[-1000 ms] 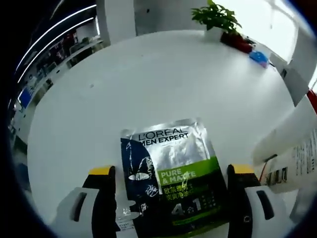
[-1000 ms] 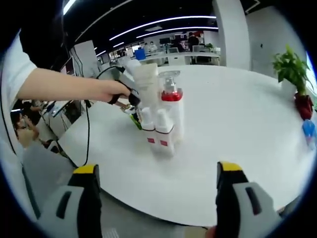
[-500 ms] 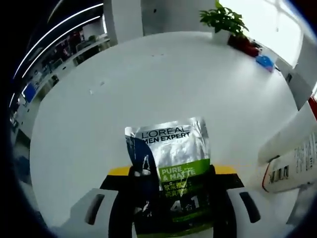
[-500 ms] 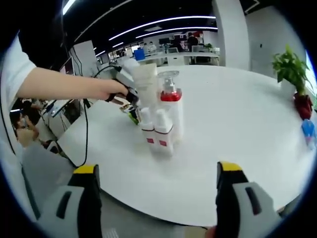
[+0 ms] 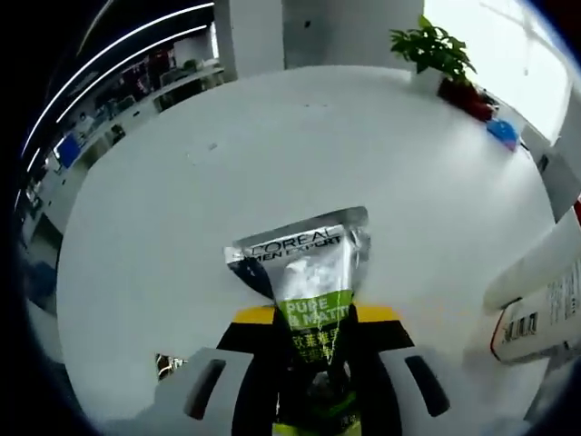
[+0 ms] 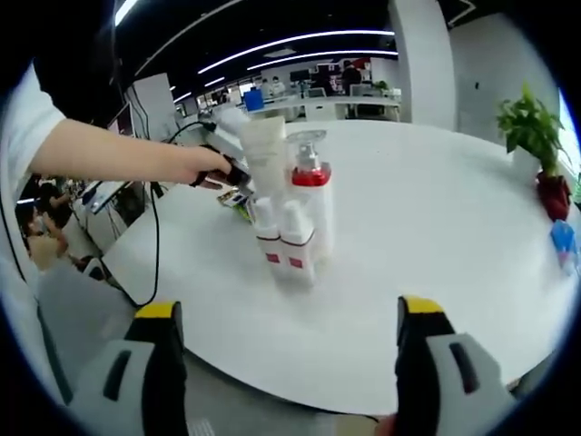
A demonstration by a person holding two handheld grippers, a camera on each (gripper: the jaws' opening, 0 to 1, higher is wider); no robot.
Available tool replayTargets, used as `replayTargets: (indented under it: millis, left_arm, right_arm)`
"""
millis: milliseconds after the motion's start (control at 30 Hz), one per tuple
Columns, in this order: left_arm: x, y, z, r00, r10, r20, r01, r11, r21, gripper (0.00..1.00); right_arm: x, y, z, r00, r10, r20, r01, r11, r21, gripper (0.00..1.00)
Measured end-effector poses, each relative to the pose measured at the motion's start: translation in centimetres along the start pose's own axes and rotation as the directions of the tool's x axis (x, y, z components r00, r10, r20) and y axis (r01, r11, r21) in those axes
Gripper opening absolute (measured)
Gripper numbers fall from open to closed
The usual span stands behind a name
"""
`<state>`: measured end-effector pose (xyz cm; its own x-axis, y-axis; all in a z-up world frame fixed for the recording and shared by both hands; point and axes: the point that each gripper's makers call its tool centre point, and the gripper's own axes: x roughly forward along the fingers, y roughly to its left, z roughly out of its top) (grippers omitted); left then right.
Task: Arrange the skincare products in the storage area until every visible bottle or jar stands upright without overlapping.
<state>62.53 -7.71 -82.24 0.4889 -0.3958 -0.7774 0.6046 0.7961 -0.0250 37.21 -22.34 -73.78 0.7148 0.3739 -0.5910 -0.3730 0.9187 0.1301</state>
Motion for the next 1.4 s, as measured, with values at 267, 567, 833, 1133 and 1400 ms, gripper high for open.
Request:
replayTargets:
  millis: [267,567,833,1133,1400]
  left_arm:
    - [-0.2,0.1,-0.4,1.000,0.011,0.001,-0.011,1.000,-0.028,0.20]
    - [-1.2,0.4,-1.2,1.000,0.019,0.011,-0.018,0.998,-0.067,0.20]
    - [-2.7,0.5,-1.3,0.999,0.025,0.046,-0.020,0.994,-0.107,0.20]
    - [-4.7,0.3,-1.6,0.996,0.033,0.082,-0.022,0.991,-0.135,0.20]
    - [-7.0,-0.8,-2.8,0.993,0.044,0.106,-0.029,0.989,-0.143,0.20]
  right_arm:
    - [0.0,0.0,0.1,1.000,-0.004,0.003,0.004,1.000,-0.005,0.98]
    - [-0.1,0.0,0.2,1.000,-0.004,0.007,0.004,1.000,-0.015,0.98]
    - [-0.1,0.2,0.3,1.000,-0.001,0.013,0.002,1.000,-0.031,0.98]
    - [-0.1,0.4,0.3,1.000,0.007,0.017,-0.006,0.999,-0.054,0.98]
    - [-0.1,0.6,0.4,1.000,0.015,0.023,-0.013,0.998,-0.069,0.98]
